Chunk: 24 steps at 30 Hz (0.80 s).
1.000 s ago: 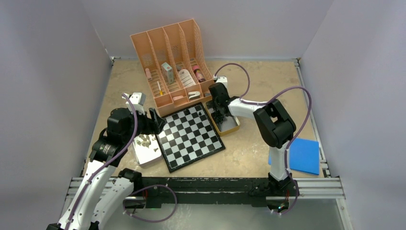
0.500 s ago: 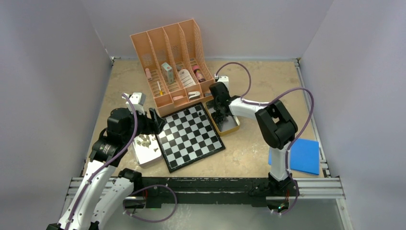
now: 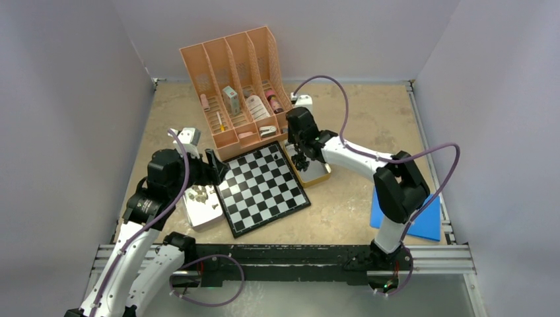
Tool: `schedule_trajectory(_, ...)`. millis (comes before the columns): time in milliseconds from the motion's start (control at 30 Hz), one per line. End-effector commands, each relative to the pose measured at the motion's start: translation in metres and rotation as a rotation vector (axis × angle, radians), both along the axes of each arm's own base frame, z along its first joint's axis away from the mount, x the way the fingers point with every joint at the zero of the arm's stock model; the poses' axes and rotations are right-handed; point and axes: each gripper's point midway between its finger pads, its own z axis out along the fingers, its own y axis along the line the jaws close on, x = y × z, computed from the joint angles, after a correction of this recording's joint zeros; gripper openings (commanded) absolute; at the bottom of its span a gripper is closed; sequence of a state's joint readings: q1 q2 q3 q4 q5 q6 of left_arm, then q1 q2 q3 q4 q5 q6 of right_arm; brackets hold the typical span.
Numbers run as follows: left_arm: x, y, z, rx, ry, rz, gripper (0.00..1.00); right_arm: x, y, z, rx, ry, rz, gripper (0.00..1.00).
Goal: Set up the chess pieces on the board
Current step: Pick up the chess piece from the storage box, then place the chess piece on the chessboard.
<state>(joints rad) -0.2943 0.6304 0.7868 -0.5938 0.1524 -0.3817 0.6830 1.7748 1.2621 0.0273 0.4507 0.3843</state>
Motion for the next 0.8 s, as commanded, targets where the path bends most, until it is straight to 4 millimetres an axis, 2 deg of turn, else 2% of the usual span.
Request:
schedule_trajectory(0, 0.003, -0.001, 0.008, -0.012, -0.04, -0.003, 0.69, -0.023, 0.04, 0.023, 0.072, -0.016, 0.095, 0.11)
schedule_trajectory(133, 0.003, -0.001, 0.007, -0.011, -0.036, -0.004, 0.69, -0.043, 0.075, 0.018, 0.099, 0.013, 0.178, 0.11)
schedule_trajectory(267, 0.002, 0.0, 0.009, -0.013, -0.044, 0.001, 0.69, -0.054, 0.094, 0.008, 0.094, 0.036, 0.21, 0.11)
schedule_trajectory(433, 0.002, 0.0, 0.009, -0.013, -0.045, 0.001, 0.69, -0.059, 0.107, -0.002, 0.088, 0.053, 0.228, 0.11)
schedule_trajectory(767, 0.002, 0.001, 0.009, -0.012, -0.046, 0.003, 0.69, -0.058, 0.115, -0.034, 0.049, 0.091, 0.225, 0.11)
